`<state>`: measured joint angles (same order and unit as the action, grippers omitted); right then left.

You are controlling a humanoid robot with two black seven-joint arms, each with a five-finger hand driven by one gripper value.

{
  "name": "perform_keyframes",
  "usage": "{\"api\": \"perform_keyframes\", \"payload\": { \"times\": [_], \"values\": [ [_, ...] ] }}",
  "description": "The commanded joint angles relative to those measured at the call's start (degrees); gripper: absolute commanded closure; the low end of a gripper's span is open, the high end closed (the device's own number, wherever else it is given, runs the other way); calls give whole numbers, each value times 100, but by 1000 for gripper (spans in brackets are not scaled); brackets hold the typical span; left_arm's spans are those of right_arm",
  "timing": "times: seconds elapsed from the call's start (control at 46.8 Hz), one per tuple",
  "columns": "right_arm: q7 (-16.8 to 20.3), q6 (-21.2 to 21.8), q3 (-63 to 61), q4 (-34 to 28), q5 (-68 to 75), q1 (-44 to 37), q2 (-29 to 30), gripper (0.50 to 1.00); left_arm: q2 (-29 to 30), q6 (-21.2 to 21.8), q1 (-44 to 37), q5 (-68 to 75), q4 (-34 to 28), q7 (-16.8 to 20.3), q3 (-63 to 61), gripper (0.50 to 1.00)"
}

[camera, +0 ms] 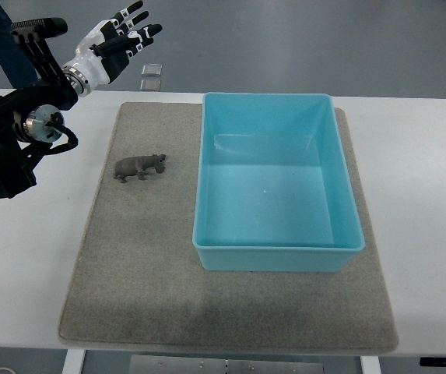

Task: Place brown hippo in blue box with left hand
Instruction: 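Move the left hand forward over the mat toward the brown hippo, then lower the left hand's fingers down beside the brown hippo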

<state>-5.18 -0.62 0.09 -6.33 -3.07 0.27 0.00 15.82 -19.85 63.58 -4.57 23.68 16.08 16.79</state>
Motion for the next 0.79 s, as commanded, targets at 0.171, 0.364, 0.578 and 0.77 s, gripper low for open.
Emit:
{"api": "perform_keyframes", "payload": {
  "times": [0.171, 0.364, 0.578, 0.77],
  "values": [
    [0, 0, 0, 0, 0, 0, 0, 564, 509, -37, 58, 1010, 647, 0, -141, 506],
    [0, 0, 0, 0, 0, 0, 0, 564, 817, -89, 260, 1433, 1016, 0, -931, 506],
    [0, 0, 0, 0, 0, 0, 0, 564, 1379, -116, 541, 2011, 1841, 0, -1521, 506],
    [0, 0, 0, 0, 0, 0, 0, 564, 1916, -116, 594, 3637, 2703, 18, -1591, 506]
  ]
}}
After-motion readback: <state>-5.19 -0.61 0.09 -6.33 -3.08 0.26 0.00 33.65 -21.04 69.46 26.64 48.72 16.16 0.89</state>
